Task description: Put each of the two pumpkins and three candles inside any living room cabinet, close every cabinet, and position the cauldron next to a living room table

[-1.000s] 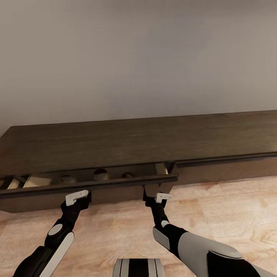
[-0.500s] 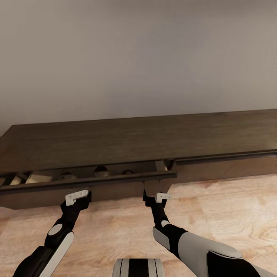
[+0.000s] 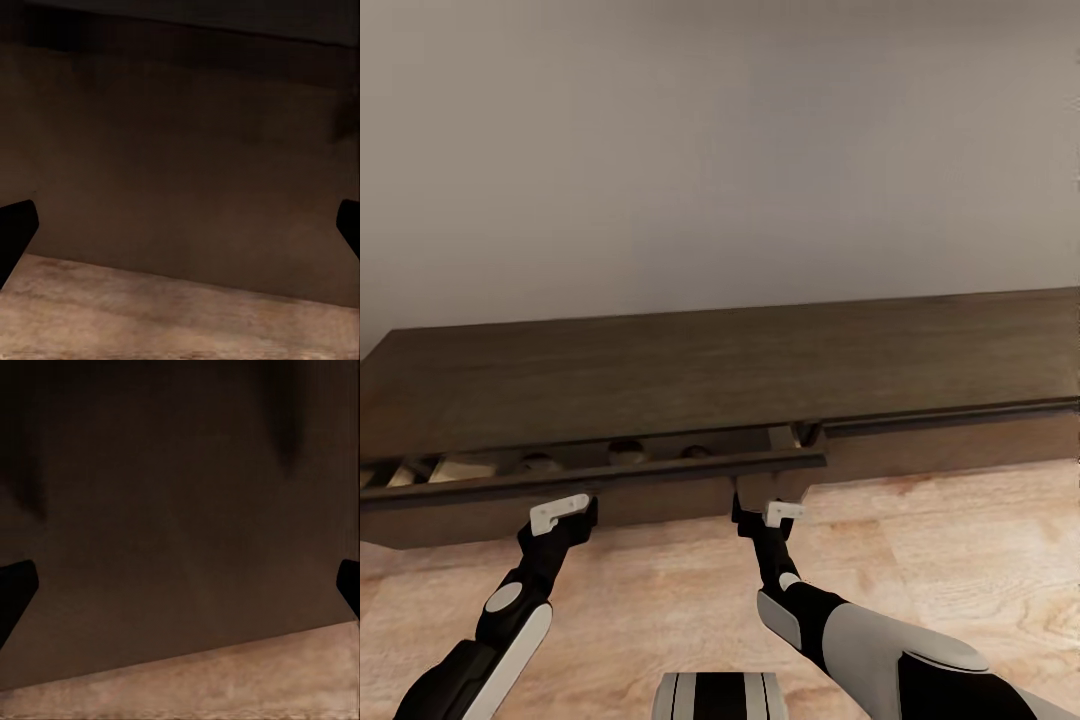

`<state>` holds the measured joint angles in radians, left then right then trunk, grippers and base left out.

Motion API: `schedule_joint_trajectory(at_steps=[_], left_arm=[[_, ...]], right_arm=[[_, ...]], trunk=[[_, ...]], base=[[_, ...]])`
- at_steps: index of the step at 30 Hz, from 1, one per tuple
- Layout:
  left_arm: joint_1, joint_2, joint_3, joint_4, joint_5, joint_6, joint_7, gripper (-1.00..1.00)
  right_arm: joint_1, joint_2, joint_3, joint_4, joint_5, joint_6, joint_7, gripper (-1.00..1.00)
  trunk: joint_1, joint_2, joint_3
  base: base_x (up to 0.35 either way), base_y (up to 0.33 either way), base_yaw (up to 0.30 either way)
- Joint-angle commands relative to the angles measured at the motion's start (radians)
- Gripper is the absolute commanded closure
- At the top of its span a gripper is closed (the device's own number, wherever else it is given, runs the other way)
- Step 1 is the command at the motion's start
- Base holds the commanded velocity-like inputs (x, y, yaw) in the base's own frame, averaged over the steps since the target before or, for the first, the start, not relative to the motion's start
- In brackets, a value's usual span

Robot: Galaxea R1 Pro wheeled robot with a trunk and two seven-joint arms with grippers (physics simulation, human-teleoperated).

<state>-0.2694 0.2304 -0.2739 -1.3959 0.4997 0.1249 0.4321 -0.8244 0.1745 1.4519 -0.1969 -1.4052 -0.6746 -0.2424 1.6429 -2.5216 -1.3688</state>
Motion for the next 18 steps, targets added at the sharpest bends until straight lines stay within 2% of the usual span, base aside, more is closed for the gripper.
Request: schedule_joint_trajectory(at_steps=[1, 6, 13, 18], left_arm=[[0.0, 0.001, -0.003, -0.003, 0.005, 0.002, 0.009, -1.0], [0.005, 0.001, -0.003, -0.004, 0.005, 0.001, 0.01, -1.0], [0.007, 0.001, -0.002, -0.004, 0.005, 0.001, 0.01, -1.0], [0.007, 0.001, -0.001, -0.005, 0.005, 0.001, 0.01, -1.0]], right_arm=[[-0.001, 0.0, 0.008, -0.001, -0.002, -0.002, -0.009, -1.0], [-0.001, 0.0, 0.008, -0.001, -0.002, -0.002, -0.009, -1.0], [-0.001, 0.0, 0.008, -0.001, -0.002, -0.002, -0.009, -1.0], [-0.001, 0.0, 0.008, -0.002, -0.003, -0.002, -0.009, -1.0]], trunk=[[-0.001, 0.0, -0.001], [-0.001, 0.0, -0.001], [-0.001, 0.0, -0.001], [-0.001, 0.0, -0.001]], base=[[-0.279, 0.003, 0.0], [-0.25, 0.001, 0.0], [0.02, 0.0, 0.0], [0.112, 0.0, 0.0]])
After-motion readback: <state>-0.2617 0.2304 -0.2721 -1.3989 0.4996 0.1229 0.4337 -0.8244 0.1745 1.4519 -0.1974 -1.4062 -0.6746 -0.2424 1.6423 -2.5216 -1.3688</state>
